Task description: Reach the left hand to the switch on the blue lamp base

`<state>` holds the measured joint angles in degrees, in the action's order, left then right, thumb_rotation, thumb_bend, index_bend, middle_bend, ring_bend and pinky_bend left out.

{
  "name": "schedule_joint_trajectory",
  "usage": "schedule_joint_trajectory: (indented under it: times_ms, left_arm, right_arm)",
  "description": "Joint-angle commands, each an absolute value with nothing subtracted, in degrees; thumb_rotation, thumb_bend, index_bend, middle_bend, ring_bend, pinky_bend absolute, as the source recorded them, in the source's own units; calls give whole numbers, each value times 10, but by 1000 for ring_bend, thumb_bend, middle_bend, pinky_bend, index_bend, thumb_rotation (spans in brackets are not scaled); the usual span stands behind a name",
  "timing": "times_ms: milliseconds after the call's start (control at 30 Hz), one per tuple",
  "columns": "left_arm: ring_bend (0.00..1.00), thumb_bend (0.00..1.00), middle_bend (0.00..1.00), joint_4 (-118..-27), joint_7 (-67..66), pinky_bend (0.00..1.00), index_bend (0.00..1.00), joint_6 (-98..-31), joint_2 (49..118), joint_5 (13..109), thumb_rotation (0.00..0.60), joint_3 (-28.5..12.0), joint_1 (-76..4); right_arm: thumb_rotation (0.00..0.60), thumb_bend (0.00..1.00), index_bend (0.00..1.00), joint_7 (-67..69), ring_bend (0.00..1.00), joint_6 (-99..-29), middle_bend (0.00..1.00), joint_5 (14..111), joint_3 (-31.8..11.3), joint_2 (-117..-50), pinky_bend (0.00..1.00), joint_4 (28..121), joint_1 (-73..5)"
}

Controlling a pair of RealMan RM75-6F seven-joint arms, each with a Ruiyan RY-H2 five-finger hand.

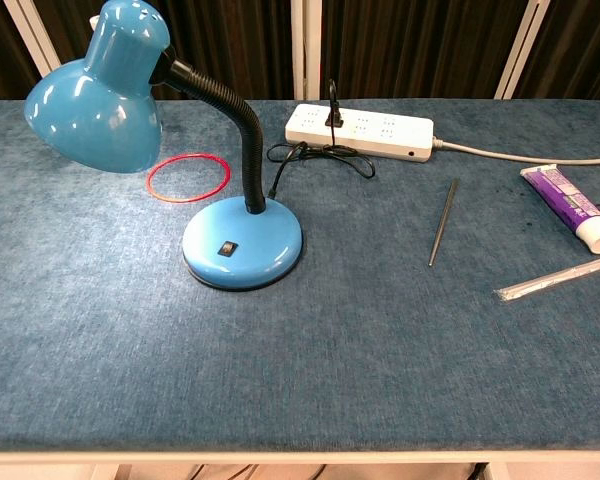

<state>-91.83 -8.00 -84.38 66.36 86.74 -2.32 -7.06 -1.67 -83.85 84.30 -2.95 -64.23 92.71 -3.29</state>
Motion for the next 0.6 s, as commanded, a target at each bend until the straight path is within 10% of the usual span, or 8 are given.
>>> schedule_joint_trajectory:
  times_ms: [33, 600]
  left_arm:
    - [7, 101, 66, -918, -78, 49, 101, -843, 664, 868, 600, -23, -71]
    - [64, 140, 170, -892, -33, 178, 97, -797, 705, 868, 600, -3, -82]
  right_arm:
    - [600, 297, 0, -18, 0, -838, 0, 844, -30, -643, 0, 927, -34]
    - [600, 297, 0, -21, 0, -838, 0, 840, -37, -638, 0, 936, -37]
